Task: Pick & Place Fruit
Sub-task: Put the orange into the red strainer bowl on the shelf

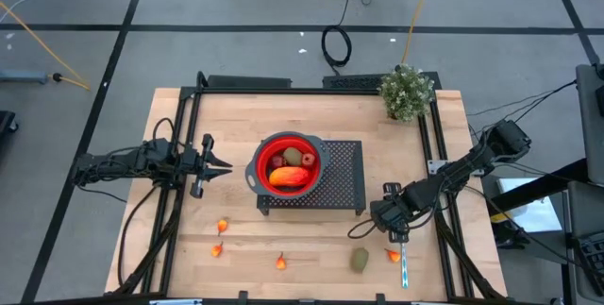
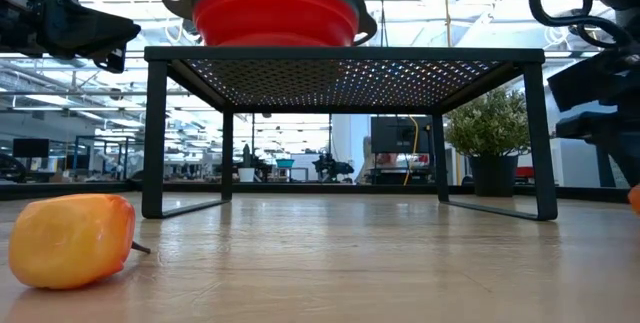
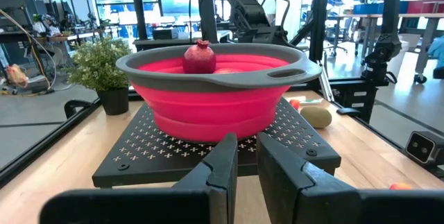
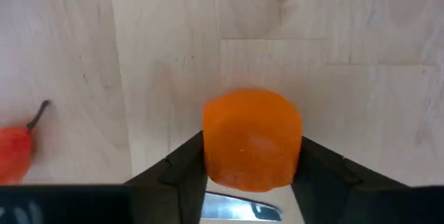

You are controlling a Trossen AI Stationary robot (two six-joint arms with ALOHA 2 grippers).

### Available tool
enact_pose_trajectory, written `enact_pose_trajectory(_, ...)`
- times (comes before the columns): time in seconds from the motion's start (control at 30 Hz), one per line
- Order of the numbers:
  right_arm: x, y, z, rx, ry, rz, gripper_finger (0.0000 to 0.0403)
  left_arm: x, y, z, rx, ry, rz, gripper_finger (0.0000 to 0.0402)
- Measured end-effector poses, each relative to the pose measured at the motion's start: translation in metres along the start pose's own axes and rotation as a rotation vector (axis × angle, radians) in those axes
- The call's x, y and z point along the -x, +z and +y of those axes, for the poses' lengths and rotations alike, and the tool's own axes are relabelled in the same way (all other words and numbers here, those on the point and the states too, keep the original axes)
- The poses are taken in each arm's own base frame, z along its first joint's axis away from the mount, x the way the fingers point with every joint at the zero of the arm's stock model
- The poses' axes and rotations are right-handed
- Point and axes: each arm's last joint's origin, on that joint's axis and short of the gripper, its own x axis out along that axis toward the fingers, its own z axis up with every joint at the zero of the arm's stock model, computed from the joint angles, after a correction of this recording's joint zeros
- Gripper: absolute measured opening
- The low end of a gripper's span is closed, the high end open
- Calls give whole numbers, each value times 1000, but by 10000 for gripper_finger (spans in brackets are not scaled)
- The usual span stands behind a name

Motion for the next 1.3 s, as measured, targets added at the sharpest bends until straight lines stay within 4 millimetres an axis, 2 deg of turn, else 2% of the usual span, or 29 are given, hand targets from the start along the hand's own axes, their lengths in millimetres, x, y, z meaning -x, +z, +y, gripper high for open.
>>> enact_pose_trajectory(0.23,5,-1,0,-58,19,-17,129,0,0,0,0,0,0,58)
enact_pose_trajectory(0.5,13,-1,0,-136,40,-52,129,0,0,0,0,0,0,58)
enact_pose_trajectory(0.93,48,-2,2,-284,203,-238,128,0,0,0,0,0,0,58)
enact_pose_trajectory(1.1,59,-3,4,-293,317,-259,128,0,0,0,0,0,0,58)
enact_pose_trajectory(1.3,71,0,14,-272,549,-239,128,0,0,0,0,0,0,58)
